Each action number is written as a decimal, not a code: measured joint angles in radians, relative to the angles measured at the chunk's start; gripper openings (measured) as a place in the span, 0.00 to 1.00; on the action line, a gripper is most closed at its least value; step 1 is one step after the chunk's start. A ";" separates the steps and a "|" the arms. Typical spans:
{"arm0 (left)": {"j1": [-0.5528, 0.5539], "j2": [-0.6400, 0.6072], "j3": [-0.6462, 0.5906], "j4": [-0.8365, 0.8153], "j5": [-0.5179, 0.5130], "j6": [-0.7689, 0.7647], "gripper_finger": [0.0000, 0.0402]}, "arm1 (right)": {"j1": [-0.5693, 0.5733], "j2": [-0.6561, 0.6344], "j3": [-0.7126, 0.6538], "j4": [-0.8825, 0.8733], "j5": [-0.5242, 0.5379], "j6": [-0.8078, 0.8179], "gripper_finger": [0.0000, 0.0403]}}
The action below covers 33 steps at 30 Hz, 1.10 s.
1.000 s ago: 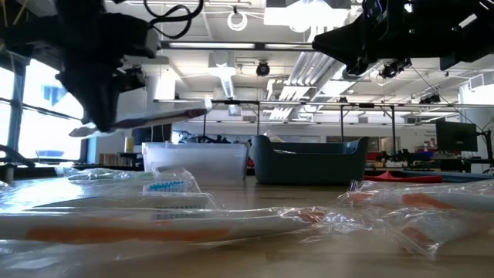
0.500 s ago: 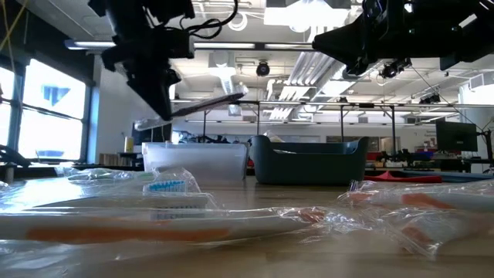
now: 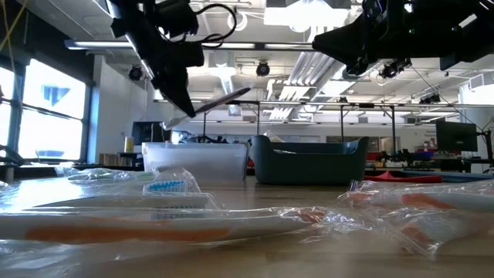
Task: Pick & Place Toothbrushes
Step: Put the purple toothbrush into the transparent bin
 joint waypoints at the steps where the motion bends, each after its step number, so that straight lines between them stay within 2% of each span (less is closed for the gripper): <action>1: 0.011 0.000 0.000 0.000 0.006 -0.012 0.02 | 0.000 0.000 0.000 0.000 0.000 0.000 0.22; 7: 0.044 0.020 0.000 0.015 0.011 -0.040 0.02 | 0.000 0.000 0.000 0.000 0.000 0.000 0.22; 10: 0.043 0.061 0.000 0.055 0.024 -0.047 0.02 | 0.000 0.000 0.000 0.000 0.000 0.000 0.22; 21: 0.058 0.223 0.000 0.040 0.026 -0.121 0.02 | 0.000 0.000 0.000 -0.006 0.000 0.000 0.22; 33: 0.062 0.246 0.000 -0.009 0.040 -0.174 0.02 | 0.000 0.000 0.000 -0.006 0.005 0.000 0.22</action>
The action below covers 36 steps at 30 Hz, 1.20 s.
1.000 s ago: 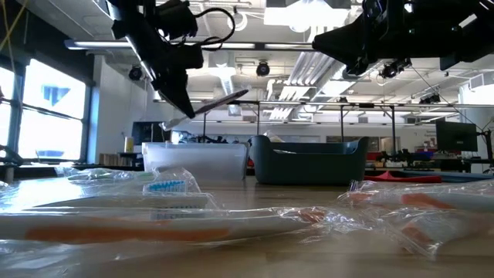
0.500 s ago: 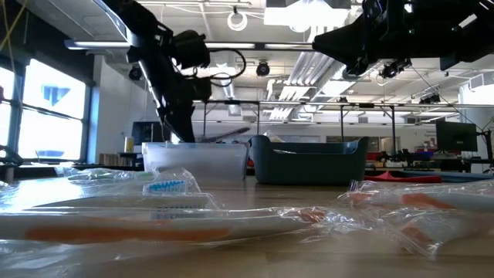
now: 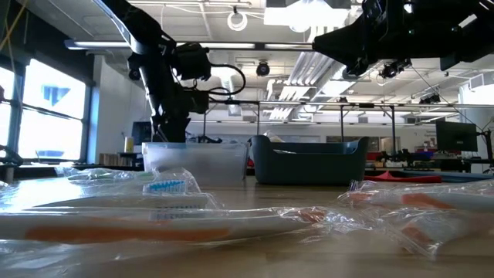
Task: Pick & Place Toothbrushes
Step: Put the purple toothbrush into the transparent bin, then put the green toothbrush into the green bin
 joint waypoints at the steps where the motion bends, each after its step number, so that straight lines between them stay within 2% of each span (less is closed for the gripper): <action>1: 0.000 0.000 0.000 0.000 -0.002 0.000 0.02 | 0.000 0.000 0.000 0.000 0.000 0.000 0.22; 4: 0.000 0.000 0.000 0.002 -0.015 -0.005 0.06 | 0.000 0.000 0.000 0.000 0.004 0.000 0.22; 9: 0.000 0.000 0.000 0.000 -0.082 -0.061 0.19 | 0.000 0.000 0.000 0.000 0.004 0.000 0.22; 17: 0.000 0.000 0.000 -0.002 -0.083 -0.061 0.37 | 0.000 0.000 0.000 0.000 0.003 0.000 0.22; 32: 0.000 0.000 0.000 -0.001 -0.083 -0.061 0.39 | 0.000 0.000 0.000 0.000 0.003 0.000 0.22; 36: 0.000 0.000 0.060 -0.054 -0.083 -0.061 0.39 | 0.000 0.000 0.000 -0.001 0.025 0.000 0.22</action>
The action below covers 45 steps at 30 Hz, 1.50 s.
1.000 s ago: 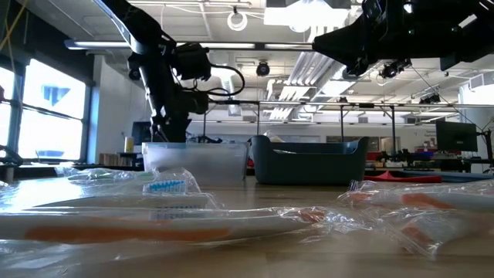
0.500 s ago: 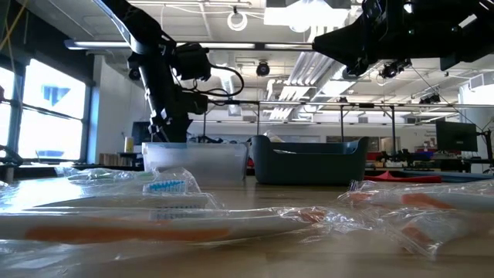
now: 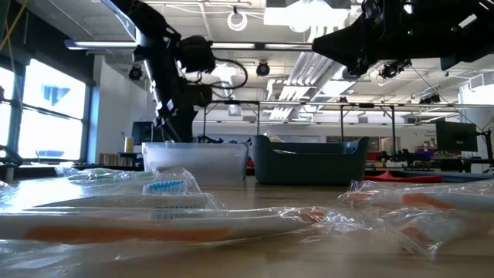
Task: Pick & Place Toothbrushes
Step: Put the green toothbrush into the green bin
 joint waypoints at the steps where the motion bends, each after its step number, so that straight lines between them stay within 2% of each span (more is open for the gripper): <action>1: 0.000 0.000 0.027 -0.021 0.001 0.000 0.39 | 0.000 0.000 0.000 0.000 0.016 0.000 0.22; 7: 0.000 0.000 0.165 -0.134 0.031 0.009 0.39 | 0.000 0.000 0.000 -0.024 0.057 0.000 0.22; 13: 0.000 0.000 0.207 -0.126 0.035 0.008 0.39 | 0.000 0.000 0.000 -0.031 0.046 0.000 0.22; 45: 0.000 -0.001 0.210 -0.124 0.036 0.016 0.39 | 0.000 0.000 0.000 -0.031 0.046 0.000 0.22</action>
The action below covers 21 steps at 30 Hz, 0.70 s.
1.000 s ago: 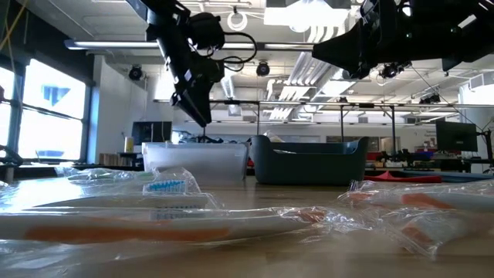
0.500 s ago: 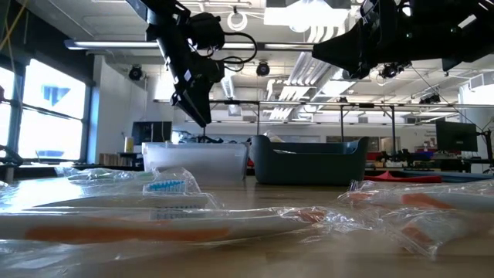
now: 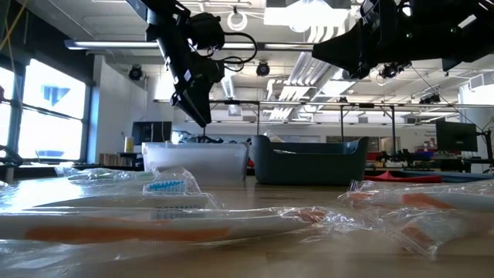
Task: Pick & Place Toothbrushes
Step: Put the green toothbrush into the green bin
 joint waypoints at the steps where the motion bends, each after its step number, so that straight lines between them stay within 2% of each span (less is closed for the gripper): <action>1: 0.000 0.000 0.000 0.000 0.000 0.000 0.39 | 0.000 0.000 0.000 0.000 0.000 0.000 0.22; 7: 0.000 0.000 0.000 -0.001 0.000 0.009 0.39 | 0.000 0.000 0.000 0.000 0.000 0.000 0.22; 13: -0.001 0.000 -0.004 0.011 0.062 0.126 0.39 | 0.000 0.000 0.000 0.000 0.000 0.000 0.22; 21: -0.014 -0.016 -0.040 0.014 0.069 0.125 0.39 | 0.000 0.000 0.000 0.000 0.000 0.000 0.22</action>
